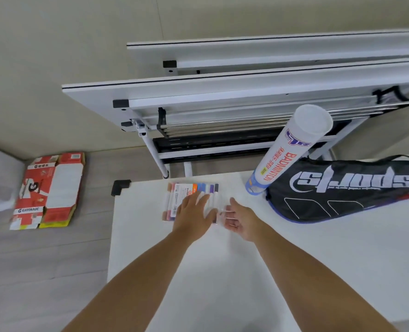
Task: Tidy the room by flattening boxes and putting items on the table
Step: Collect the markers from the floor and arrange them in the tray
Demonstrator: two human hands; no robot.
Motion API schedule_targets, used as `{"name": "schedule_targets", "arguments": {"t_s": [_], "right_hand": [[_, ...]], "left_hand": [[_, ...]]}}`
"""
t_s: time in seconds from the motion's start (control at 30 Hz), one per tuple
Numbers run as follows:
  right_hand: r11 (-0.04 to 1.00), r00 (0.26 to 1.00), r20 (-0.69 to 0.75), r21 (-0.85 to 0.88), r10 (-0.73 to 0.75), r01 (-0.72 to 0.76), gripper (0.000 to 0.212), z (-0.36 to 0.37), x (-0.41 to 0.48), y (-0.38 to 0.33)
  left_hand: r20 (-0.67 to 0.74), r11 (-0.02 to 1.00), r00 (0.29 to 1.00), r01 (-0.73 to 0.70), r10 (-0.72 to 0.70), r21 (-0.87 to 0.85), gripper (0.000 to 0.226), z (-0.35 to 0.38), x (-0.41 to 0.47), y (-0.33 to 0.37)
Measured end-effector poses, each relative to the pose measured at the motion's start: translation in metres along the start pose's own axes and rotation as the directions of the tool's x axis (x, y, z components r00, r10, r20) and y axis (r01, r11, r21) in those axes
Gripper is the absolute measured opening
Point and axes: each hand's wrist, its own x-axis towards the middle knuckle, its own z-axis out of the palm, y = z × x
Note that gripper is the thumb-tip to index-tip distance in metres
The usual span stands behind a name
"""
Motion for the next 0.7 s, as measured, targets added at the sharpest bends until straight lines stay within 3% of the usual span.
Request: {"name": "schedule_targets", "arguments": {"t_s": [0.17, 0.33, 0.5, 0.63, 0.7], "right_hand": [[0.962, 0.992, -0.015, -0.248, -0.122, 0.114, 0.013, 0.004, 0.011, 0.002], [0.717, 0.948, -0.083, -0.675, -0.309, 0.174, 0.016, 0.019, 0.028, 0.002], [0.569, 0.917, -0.057, -0.799, -0.395, 0.196, 0.037, 0.054, 0.026, 0.000], [0.504, 0.909, -0.037, -0.842, -0.415, 0.195, 0.026, 0.082, 0.028, 0.000], [0.482, 0.910, -0.021, -0.853, -0.414, 0.200, 0.030, 0.091, 0.028, -0.001]], "left_hand": [[0.013, 0.984, 0.987, 0.157, -0.158, 0.081, 0.053, 0.005, -0.002, -0.042], [0.028, 0.970, 0.976, 0.209, -0.214, 0.124, 0.059, 0.005, -0.005, -0.077], [0.005, 0.958, 0.958, 0.286, -0.286, 0.027, 0.061, 0.000, -0.013, -0.098], [-0.012, 0.949, 0.949, 0.315, -0.315, -0.026, 0.061, -0.011, -0.016, -0.118], [-0.019, 0.949, 0.949, 0.315, -0.316, -0.022, 0.061, -0.016, -0.016, -0.126]]}}
